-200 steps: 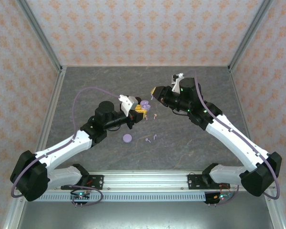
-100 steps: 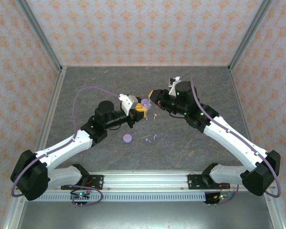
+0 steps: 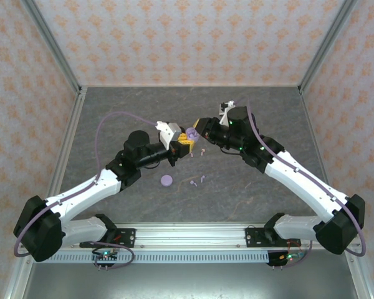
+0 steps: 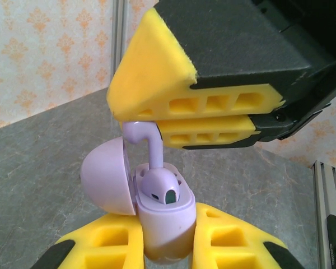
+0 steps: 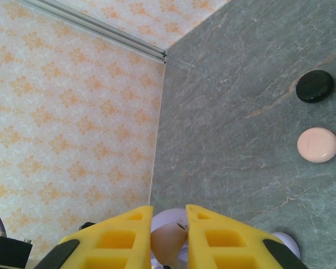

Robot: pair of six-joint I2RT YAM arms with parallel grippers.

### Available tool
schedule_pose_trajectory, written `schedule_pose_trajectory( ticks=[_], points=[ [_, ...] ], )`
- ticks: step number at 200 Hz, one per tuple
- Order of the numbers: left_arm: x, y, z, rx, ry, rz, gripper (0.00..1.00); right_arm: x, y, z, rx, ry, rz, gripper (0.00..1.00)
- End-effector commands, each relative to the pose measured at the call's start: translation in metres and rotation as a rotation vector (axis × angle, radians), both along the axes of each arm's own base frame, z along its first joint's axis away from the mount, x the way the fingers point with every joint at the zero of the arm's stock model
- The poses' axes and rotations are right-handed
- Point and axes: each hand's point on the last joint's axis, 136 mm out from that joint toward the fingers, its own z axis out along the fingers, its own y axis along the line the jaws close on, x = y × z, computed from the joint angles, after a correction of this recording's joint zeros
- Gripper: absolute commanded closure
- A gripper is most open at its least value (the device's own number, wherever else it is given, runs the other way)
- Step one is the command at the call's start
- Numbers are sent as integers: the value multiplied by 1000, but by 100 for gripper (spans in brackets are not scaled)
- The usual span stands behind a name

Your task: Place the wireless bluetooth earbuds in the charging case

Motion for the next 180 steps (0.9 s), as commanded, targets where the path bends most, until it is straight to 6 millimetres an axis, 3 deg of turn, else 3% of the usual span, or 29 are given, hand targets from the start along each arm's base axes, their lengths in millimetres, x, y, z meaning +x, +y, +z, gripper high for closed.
schedule_pose_trajectory(
  ticks=[1, 180],
  points=[
    [2, -4, 29, -52, -66, 3, 100, -1, 2, -2, -4, -10, 4, 82],
    [8, -2, 27, -48, -60, 36, 100, -8, -5, -7, -44, -15, 8, 78]
  ],
)
